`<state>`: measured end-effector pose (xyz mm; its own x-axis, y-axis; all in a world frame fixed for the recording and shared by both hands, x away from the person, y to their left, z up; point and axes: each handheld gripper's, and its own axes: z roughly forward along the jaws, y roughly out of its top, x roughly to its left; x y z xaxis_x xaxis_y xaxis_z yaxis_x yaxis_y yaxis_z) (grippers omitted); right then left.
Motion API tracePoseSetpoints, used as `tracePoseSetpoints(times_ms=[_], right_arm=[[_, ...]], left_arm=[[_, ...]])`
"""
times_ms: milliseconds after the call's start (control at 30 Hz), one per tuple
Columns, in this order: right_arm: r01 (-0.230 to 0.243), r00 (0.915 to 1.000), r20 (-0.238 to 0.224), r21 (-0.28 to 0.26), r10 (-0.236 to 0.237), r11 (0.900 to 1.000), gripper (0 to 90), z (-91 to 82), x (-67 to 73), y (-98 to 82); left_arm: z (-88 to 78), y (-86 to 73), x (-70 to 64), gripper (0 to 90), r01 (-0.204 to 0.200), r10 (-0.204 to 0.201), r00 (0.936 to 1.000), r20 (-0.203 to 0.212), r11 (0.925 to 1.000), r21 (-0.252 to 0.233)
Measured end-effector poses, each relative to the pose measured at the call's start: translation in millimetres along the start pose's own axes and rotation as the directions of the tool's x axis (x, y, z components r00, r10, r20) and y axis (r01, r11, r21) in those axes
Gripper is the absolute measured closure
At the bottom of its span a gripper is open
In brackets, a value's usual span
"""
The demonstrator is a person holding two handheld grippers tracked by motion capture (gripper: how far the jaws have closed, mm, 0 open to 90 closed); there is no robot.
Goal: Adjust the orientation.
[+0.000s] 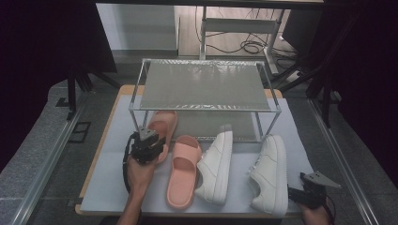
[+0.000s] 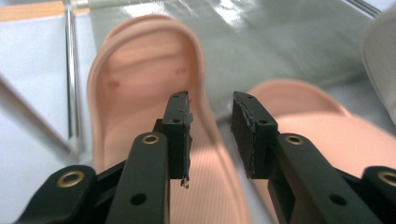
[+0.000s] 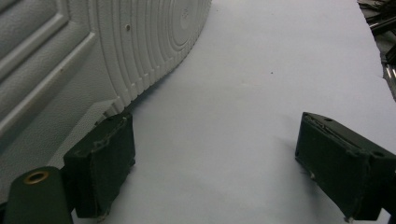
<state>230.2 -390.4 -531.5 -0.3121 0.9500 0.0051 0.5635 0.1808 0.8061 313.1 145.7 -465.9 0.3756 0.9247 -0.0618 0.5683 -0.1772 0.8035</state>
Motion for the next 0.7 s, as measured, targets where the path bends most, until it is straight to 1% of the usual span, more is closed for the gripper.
tracePoseSetpoints(times_ms=[100,267,400,500,567,700], right_arm=[[0.000,1.0000,0.000,0.000,0.000,1.000,12.1,0.0,0.1,0.0],[0.000,1.0000,0.001,0.000,0.000,1.000,12.1,0.0,0.1,0.0],[0.000,1.0000,0.001,0.000,0.000,1.000,12.1,0.0,0.1,0.0],[0.000,1.0000,0.001,0.000,0.000,1.000,12.1,0.0,0.2,0.0],[0.000,1.0000,0.001,0.000,0.000,1.000,12.1,0.0,0.2,0.0],[0.000,1.0000,0.001,0.000,0.000,1.000,12.1,0.0,0.2,0.0]], left_arm=[[-10.5,-7.8,3.4,65.6,0.006,-0.006,0.9997,0.024,1.0000,-0.002],[-28.2,-19.3,4.2,65.9,0.007,-0.006,0.9981,0.061,0.9999,-0.009],[-44.4,-27.4,2.4,69.8,0.002,-0.001,0.9965,0.084,0.9998,-0.022],[-53.2,-33.0,0.8,73.4,-0.009,0.011,0.9960,0.089,0.9997,-0.025],[-58.2,-39.0,0.3,76.2,-0.023,0.024,0.9961,0.085,0.9996,-0.013],[-63.4,-51.0,2.7,84.6,-0.014,0.013,0.9955,0.093,0.9999,0.008]])
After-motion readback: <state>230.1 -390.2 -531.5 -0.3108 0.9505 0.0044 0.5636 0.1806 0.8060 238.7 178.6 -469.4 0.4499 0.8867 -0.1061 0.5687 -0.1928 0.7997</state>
